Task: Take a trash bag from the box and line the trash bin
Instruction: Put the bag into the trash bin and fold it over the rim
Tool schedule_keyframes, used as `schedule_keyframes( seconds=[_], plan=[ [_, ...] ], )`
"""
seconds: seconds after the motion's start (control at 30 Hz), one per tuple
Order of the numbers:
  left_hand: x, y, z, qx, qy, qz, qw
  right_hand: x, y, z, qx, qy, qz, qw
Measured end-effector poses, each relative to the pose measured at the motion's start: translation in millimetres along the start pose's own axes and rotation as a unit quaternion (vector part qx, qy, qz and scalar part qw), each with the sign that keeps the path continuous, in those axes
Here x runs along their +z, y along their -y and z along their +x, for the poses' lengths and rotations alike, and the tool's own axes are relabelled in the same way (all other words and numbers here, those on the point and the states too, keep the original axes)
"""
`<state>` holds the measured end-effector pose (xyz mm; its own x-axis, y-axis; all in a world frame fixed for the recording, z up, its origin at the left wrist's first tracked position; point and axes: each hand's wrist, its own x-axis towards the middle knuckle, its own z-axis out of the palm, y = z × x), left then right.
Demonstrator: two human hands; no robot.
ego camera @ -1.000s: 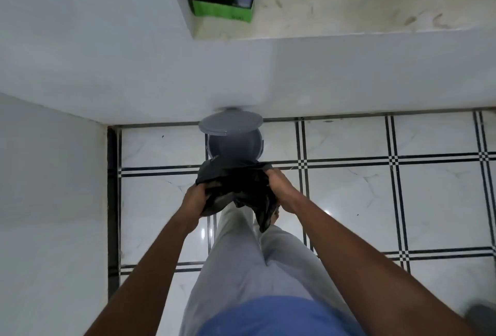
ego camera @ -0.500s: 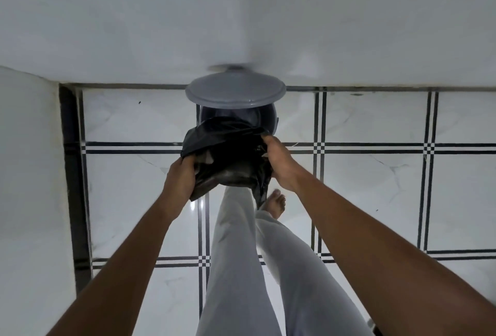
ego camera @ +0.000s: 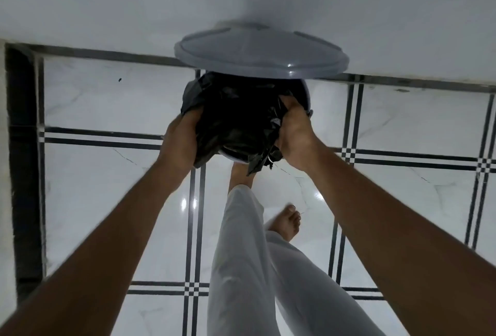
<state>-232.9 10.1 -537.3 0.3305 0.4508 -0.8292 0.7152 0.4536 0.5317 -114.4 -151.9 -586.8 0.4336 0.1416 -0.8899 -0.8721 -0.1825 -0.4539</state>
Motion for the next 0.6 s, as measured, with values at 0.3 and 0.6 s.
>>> schedule_keyframes(
  seconds=[0.3, 0.6],
  plan=[
    [-10.6, -17.8, 52.2, 0.08, -0.066, -0.023, 0.994, 47.0, 8.2, 37.4, -0.028, 0.048, 0.107, 0.993],
    [-2.3, 20.5, 67.6, 0.076, -0.058, 0.241, 0.966, 1.9, -9.4, 39.8, -0.141, -0.048, -0.245, 0.958]
  ],
)
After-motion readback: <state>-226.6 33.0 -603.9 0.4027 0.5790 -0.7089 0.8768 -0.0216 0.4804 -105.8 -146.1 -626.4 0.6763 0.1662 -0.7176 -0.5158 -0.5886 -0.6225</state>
